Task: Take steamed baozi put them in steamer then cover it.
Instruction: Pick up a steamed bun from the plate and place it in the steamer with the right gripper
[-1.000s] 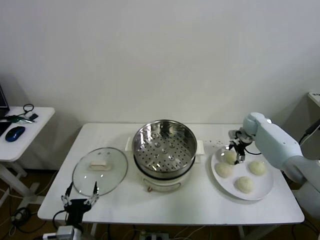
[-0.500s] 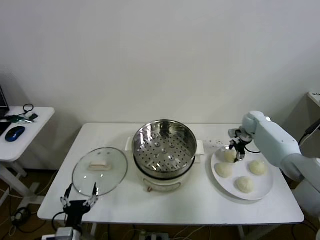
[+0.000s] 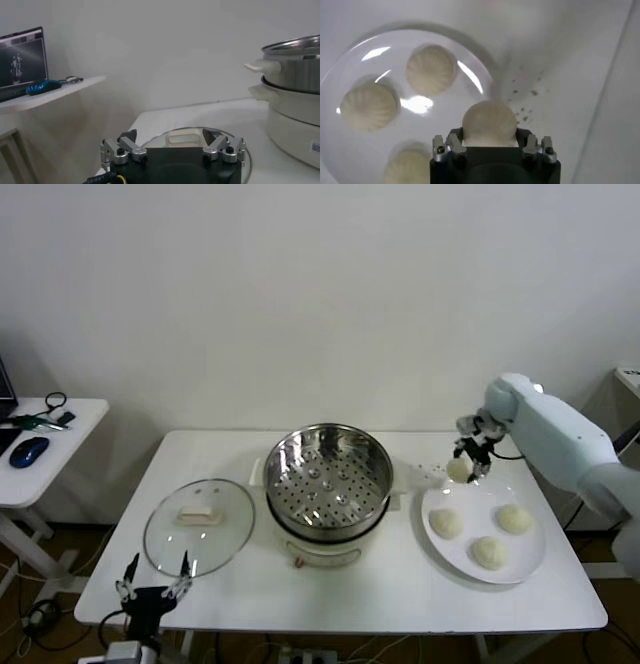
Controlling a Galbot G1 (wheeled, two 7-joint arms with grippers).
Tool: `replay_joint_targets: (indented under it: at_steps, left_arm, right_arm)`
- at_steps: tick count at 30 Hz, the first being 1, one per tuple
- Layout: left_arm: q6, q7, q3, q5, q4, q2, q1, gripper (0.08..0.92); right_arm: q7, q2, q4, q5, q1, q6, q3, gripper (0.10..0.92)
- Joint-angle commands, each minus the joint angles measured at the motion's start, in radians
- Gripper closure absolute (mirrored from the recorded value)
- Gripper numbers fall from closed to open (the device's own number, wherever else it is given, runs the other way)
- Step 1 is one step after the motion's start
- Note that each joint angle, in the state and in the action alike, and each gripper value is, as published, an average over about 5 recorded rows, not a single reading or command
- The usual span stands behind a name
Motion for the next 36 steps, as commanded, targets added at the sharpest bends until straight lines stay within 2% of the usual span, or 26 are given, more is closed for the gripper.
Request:
replay_joint_targets:
  at_steps: [1, 8, 13, 19, 24, 36]
  left_arm:
    - [0.014, -0.004, 0.003, -0.013, -0.002, 0.0, 0.003, 0.177]
    - [0.015, 0.012, 0.007, -0.013, -0.013, -0.007, 0.005, 0.177]
    - [0.015, 0.013, -0.002, -0.015, -0.02, -0.008, 0.011, 0.177]
    - [0.02, 0.012, -0.009, -0.02, -0.027, -0.015, 0.013, 0.177]
    - [0.019, 0.008, -0.011, -0.02, -0.029, -0.016, 0.015, 0.177]
    - [0.038, -0.009, -0.031, -0.078, -0.041, -0.013, 0.022, 0.177]
  right_arm:
    - [-0.046, 0.005, 0.177, 0.134, 0.283, 0.129, -0.238, 0.344]
    - [-0.066, 0.13, 0.25, 0.13, 0.399, 0.249, -0.278, 0.338]
    - [-0.032, 0.22, 0.328, 0.019, 0.39, 0.337, -0.257, 0.338]
    - [-0.013, 0.29, 0.409, -0.064, 0.32, 0.368, -0.23, 0.338]
    - [0.008, 0.352, 0.371, -0.173, 0.245, 0.401, -0.195, 0.338]
    - [0.038, 0.438, 0.271, -0.328, 0.115, 0.445, -0.17, 0.33]
